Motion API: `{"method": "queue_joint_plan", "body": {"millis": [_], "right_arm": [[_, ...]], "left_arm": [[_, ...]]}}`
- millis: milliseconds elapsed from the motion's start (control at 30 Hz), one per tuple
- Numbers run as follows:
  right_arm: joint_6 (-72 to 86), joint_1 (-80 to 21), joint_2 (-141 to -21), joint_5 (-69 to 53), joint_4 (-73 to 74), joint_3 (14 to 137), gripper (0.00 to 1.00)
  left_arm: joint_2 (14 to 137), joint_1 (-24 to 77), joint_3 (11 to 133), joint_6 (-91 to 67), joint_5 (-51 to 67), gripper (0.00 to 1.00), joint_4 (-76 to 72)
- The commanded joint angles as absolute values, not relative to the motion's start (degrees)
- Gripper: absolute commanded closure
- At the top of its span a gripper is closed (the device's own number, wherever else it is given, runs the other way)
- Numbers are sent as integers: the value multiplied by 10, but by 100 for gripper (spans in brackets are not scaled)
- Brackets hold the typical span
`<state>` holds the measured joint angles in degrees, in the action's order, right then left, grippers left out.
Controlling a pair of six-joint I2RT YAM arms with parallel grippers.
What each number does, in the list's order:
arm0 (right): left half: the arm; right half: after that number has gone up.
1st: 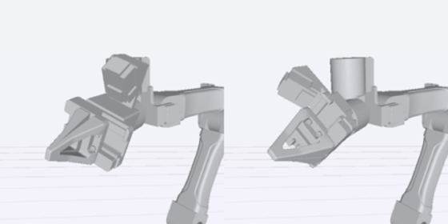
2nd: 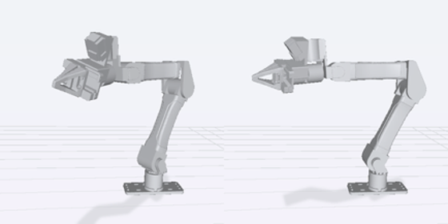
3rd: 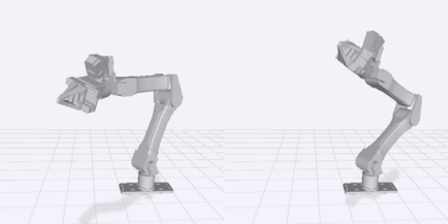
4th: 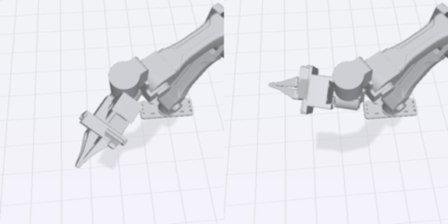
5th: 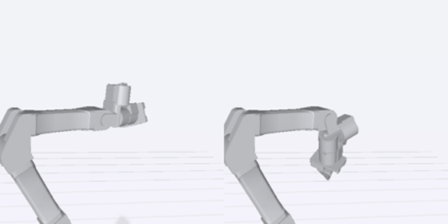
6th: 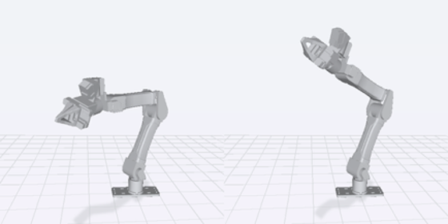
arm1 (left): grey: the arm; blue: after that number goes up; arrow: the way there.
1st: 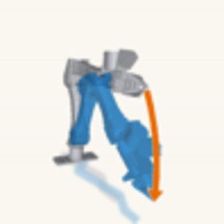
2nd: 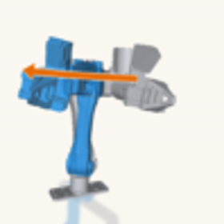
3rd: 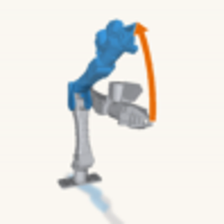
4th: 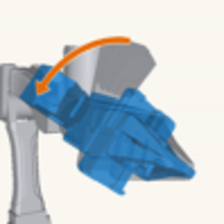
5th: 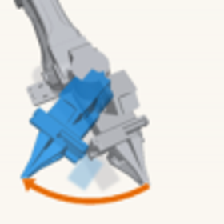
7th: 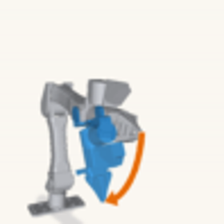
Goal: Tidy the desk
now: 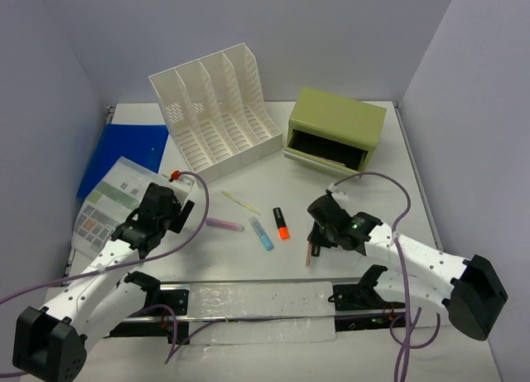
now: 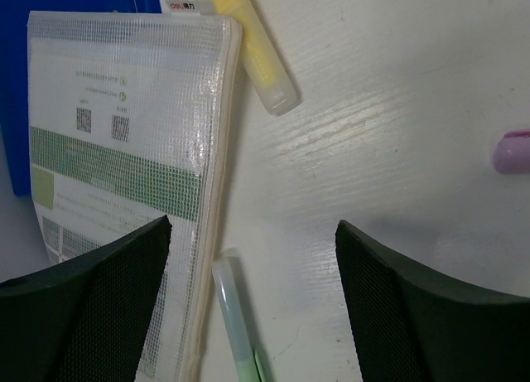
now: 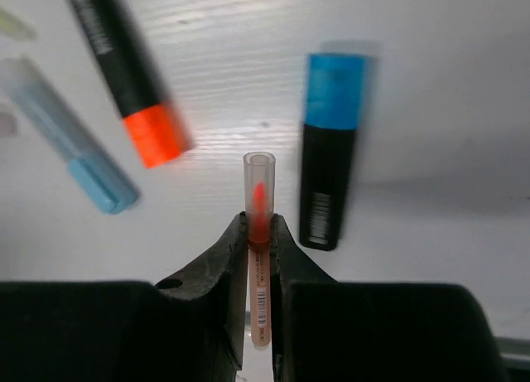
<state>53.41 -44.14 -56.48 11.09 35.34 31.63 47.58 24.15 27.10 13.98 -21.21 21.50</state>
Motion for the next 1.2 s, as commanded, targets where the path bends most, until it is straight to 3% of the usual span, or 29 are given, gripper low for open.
{"method": "queue_joint_plan", "body": {"millis": [0, 167, 267, 300, 367, 767, 1067, 1167], "right_arm": [[485, -522, -561, 172, 249, 360, 100], [277, -584, -539, 259, 51, 364, 100], [62, -586, -498, 267, -242, 270, 100], [57, -586, -497, 282, -249, 268, 100], [-132, -564, -507, 333, -472, 214, 100], [-466, -367, -703, 251, -438, 412, 100], [-541, -324, -827, 222, -408, 469, 100], [-549, -318, -843, 216, -407, 467, 94]], "left_arm": [[457, 236, 295, 128, -211, 13, 221], [447, 235, 295, 127, -210, 12, 230], [447, 235, 297, 129, -211, 12, 229], [449, 235, 297, 129, -211, 12, 229], [456, 234, 298, 130, -215, 12, 227], [484, 225, 300, 137, -221, 11, 210], [501, 218, 292, 142, -232, 11, 196], [502, 215, 287, 145, -231, 11, 194]]}}
